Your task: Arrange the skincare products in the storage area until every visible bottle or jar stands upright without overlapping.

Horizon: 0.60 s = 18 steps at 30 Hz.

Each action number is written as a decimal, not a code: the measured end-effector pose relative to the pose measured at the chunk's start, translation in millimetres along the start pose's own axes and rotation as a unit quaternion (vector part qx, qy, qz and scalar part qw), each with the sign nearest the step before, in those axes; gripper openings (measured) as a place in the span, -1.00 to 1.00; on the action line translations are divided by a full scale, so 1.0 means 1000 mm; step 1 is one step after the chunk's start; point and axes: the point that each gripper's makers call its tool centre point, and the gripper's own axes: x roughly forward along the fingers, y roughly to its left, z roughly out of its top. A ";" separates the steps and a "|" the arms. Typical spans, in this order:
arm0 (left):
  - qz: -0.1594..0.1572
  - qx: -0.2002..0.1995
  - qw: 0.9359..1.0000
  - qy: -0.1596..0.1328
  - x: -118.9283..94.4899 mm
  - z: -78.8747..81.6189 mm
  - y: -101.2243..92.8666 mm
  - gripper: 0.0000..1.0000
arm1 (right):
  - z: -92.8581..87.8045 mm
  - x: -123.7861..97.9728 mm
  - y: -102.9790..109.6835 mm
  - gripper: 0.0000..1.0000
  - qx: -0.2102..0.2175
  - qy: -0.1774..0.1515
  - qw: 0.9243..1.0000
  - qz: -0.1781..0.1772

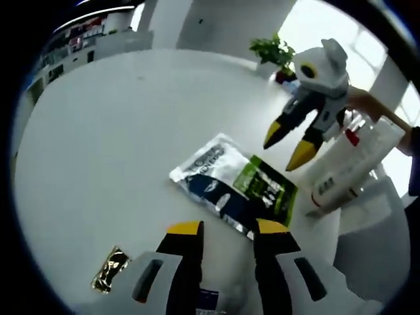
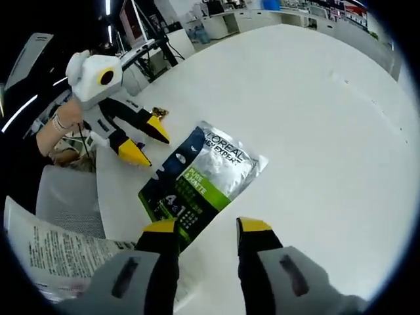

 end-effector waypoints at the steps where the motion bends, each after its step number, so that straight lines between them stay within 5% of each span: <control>1: -0.003 -0.010 1.000 -0.001 0.001 0.000 -0.001 -0.37 | -0.002 0.001 0.000 -0.36 -0.001 0.006 1.000 0.003; 9: -0.014 -0.048 0.999 -0.007 0.007 0.002 -0.009 -0.28 | -0.004 0.009 0.000 -0.45 -0.004 0.023 1.000 0.012; 12: -0.034 -0.095 0.994 -0.039 0.008 0.013 -0.015 -0.07 | -0.005 0.011 0.000 -0.47 -0.005 0.027 1.000 0.014; 16: -0.025 -0.088 0.996 -0.024 0.007 0.008 -0.007 -0.03 | -0.003 0.014 -0.001 -0.55 0.005 0.025 1.000 0.018; 18: -0.029 -0.116 0.992 -0.036 0.008 0.013 -0.008 0.00 | -0.004 0.013 0.002 -0.61 0.009 0.021 1.000 0.021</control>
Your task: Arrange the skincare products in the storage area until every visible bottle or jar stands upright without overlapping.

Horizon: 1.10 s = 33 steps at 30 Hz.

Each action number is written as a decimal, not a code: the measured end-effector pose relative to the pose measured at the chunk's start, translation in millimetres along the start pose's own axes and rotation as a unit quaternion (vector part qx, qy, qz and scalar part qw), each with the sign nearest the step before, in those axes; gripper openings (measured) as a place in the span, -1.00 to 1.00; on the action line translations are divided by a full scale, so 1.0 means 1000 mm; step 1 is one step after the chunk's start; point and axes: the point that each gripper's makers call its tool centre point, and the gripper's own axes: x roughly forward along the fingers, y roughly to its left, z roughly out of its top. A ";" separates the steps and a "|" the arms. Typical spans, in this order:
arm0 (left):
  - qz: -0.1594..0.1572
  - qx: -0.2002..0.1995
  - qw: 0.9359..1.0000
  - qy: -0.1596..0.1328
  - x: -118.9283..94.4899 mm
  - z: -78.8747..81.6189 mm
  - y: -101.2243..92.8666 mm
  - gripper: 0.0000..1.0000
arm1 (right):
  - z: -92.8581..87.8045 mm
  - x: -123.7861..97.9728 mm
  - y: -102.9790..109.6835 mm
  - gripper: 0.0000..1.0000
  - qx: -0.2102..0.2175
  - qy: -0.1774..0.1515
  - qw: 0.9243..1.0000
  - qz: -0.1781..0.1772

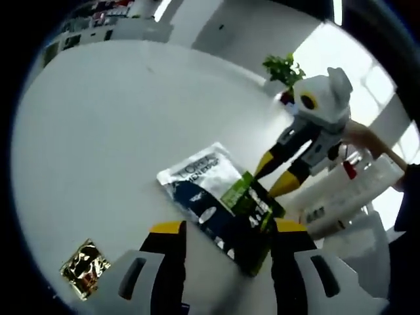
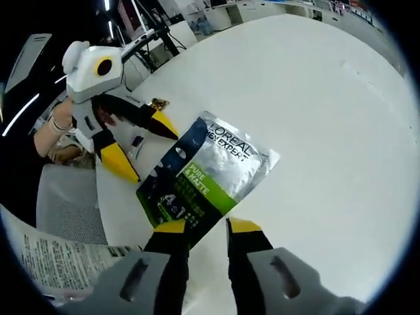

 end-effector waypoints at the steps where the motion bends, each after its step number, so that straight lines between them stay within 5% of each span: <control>1: -0.011 -0.024 1.000 -0.010 0.000 0.004 -0.003 0.08 | 0.000 0.001 0.000 -0.62 0.000 0.001 1.000 0.001; 3: -0.011 -0.021 1.000 -0.007 0.001 0.003 -0.003 0.13 | 0.000 0.003 0.000 -0.65 -0.001 0.004 1.000 0.000; 14: 0.012 -0.027 1.000 0.000 0.005 -0.002 0.010 -0.38 | 0.000 0.007 -0.007 -0.91 0.020 0.004 1.000 -0.002; 16: -0.006 -0.040 0.999 -0.018 0.007 0.001 0.006 -0.35 | -0.001 0.006 -0.007 -0.92 0.023 0.005 1.000 -0.001; 18: -0.027 -0.068 0.997 -0.002 0.010 -0.007 -0.002 -0.39 | 0.000 0.009 -0.007 -0.94 0.019 0.004 1.000 0.001; 24: -0.033 -0.060 0.998 -0.014 0.014 -0.001 0.001 -0.49 | 0.001 0.010 -0.007 -0.98 -0.013 0.010 1.000 -0.005; 29: -0.036 -0.040 0.998 -0.037 0.010 0.008 -0.006 -0.92 | 0.002 0.011 -0.005 -0.98 -0.030 0.005 1.000 -0.003; 33: -0.050 -0.031 0.998 -0.028 0.016 0.009 -0.015 -0.88 | 0.003 0.012 -0.002 -0.98 -0.038 0.000 0.999 0.002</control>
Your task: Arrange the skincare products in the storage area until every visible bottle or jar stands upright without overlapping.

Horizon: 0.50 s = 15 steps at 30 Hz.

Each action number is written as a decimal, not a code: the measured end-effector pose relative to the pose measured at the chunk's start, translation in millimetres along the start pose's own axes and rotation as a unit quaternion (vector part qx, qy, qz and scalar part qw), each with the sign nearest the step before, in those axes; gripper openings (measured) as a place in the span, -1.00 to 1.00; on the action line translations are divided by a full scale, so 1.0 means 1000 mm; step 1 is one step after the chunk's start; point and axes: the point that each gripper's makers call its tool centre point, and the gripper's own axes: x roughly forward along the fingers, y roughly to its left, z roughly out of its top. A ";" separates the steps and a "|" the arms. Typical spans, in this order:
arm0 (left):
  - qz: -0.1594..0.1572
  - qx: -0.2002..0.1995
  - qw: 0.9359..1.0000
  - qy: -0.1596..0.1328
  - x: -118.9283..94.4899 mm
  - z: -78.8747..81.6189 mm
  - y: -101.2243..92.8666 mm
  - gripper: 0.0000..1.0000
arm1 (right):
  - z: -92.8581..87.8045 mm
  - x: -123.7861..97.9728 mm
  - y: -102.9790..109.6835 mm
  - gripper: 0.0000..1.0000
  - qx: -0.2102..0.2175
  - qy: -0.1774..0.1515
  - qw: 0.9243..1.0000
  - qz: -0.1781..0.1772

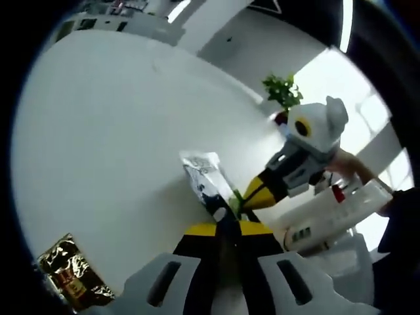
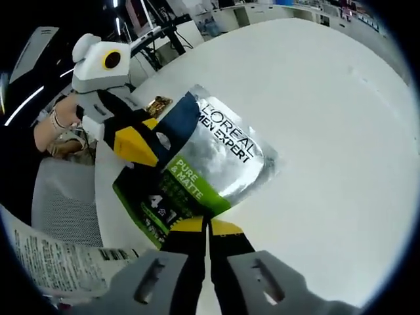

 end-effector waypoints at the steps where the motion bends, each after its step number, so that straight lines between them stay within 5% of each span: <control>1: -0.004 -0.002 1.000 0.001 0.002 0.000 -0.001 -0.89 | 0.000 0.000 0.000 -0.98 -0.004 0.002 1.000 -0.001; 8: -0.031 -0.001 0.999 0.008 0.008 -0.005 -0.018 -0.94 | 0.000 -0.001 0.000 -0.98 -0.008 0.005 1.000 -0.001; 15: -0.020 -0.002 1.000 0.000 0.007 -0.003 -0.018 -0.98 | 0.001 -0.001 0.000 -0.98 -0.008 0.003 1.000 -0.005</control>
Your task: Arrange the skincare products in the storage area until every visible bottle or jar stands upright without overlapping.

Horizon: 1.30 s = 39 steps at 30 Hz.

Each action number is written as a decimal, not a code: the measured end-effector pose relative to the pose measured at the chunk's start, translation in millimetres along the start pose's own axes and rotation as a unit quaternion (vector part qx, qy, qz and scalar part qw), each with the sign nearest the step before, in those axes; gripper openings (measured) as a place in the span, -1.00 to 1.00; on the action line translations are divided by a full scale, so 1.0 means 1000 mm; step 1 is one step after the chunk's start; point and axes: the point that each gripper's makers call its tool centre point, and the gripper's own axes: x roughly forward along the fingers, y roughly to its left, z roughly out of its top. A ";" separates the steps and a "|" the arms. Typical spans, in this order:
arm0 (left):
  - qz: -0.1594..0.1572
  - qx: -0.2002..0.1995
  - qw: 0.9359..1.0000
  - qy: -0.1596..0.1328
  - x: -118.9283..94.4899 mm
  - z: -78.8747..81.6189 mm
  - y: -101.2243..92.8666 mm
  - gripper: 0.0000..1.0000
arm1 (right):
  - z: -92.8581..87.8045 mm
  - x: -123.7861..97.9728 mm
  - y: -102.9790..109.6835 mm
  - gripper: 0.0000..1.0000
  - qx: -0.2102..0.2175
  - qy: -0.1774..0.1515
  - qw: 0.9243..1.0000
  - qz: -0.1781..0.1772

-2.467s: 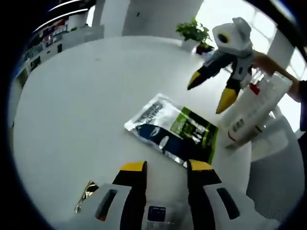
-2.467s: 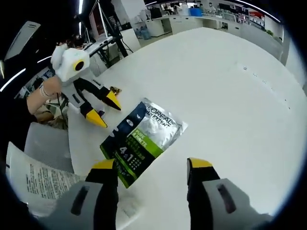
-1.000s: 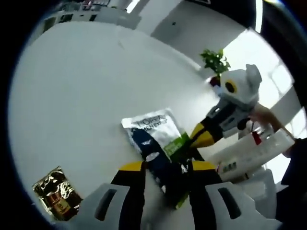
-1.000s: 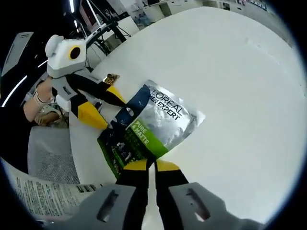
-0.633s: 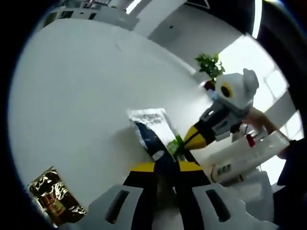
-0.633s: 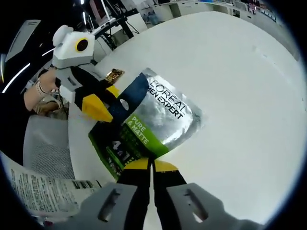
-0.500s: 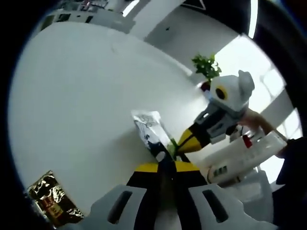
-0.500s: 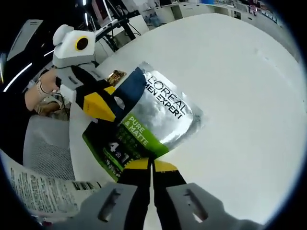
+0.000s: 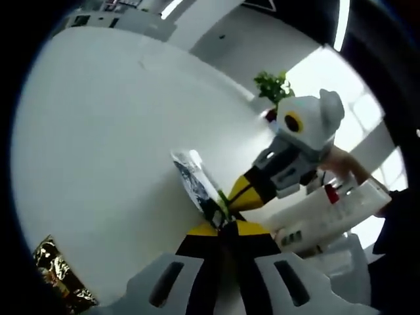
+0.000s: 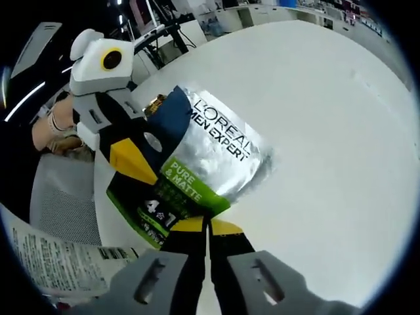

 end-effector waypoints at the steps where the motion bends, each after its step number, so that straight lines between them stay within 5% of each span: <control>1: 0.001 -0.002 1.000 0.000 0.000 0.000 0.000 -1.00 | 0.000 0.000 0.000 -0.98 -0.001 0.001 1.000 0.000; 7: 0.004 0.005 1.000 -0.005 -0.004 0.002 -0.009 -1.00 | 0.005 -0.004 0.001 -0.98 -0.004 -0.011 1.000 -0.005; 15: 0.016 0.019 0.999 -0.037 -0.026 0.027 -0.007 -1.00 | 0.030 -0.031 -0.002 -0.96 0.002 -0.071 0.997 -0.017; 24: 0.038 0.082 0.995 -0.037 -0.044 0.025 -0.017 -1.00 | 0.049 -0.060 0.000 -0.89 -0.003 -0.110 0.993 -0.036; 39: 0.050 0.114 0.990 -0.061 -0.081 0.032 -0.034 -1.00 | 0.054 -0.095 0.014 -0.70 -0.011 -0.159 0.985 -0.070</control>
